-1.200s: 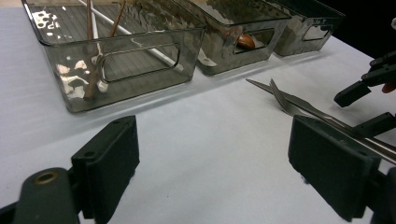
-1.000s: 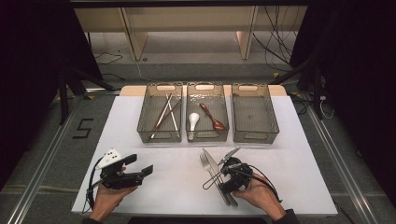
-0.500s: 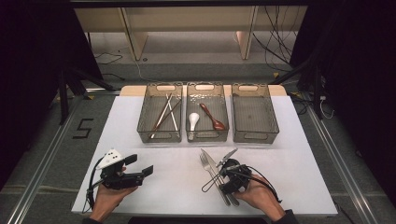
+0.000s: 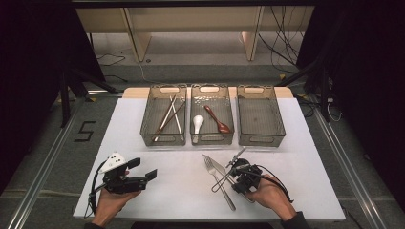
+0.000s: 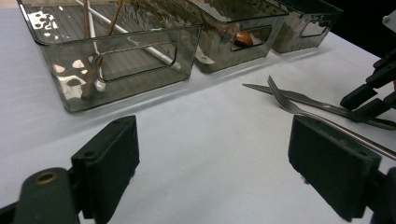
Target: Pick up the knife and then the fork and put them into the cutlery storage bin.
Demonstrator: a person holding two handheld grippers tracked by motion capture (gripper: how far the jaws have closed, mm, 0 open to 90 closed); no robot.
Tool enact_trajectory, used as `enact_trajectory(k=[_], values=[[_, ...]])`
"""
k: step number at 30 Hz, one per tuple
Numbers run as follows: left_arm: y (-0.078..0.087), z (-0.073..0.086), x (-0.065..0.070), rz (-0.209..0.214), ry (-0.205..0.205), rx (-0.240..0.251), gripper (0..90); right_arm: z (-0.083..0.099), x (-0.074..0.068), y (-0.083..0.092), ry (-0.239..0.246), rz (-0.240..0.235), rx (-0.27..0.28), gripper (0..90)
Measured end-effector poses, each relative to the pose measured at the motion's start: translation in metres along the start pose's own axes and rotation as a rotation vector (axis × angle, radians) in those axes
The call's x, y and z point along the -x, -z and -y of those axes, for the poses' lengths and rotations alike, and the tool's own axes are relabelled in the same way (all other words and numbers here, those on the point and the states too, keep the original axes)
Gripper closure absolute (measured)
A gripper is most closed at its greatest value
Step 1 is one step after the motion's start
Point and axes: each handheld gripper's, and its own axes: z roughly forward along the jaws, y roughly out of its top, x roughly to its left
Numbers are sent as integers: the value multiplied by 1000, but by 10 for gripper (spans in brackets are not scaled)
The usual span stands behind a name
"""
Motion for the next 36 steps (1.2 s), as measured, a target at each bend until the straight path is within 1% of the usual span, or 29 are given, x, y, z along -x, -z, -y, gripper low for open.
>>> enact_trajectory(k=[2,6,10,13,18,21,31,36], values=[[-1,0,0,1,2,-4,160,-2,2,0,-6,-8,-10,705],[-2,0,1,2,-5,-2,160,-7,2,-1,-5,-7,-34,716],[-2,0,2,2,-4,-5,159,-10,3,-2,-11,-6,-47,779],[-2,0,1,4,-8,-5,160,-10,6,-2,-16,-19,-51,793],[-2,0,1,3,-4,-4,159,-11,6,-2,-2,-13,-55,796],[-2,0,1,3,-5,-4,160,-12,6,-2,-8,-17,-61,796],[-3,0,2,3,-11,-9,160,-14,4,-3,-5,0,-70,788],[-3,0,2,2,-6,-3,160,-13,3,-3,9,10,-65,797]])
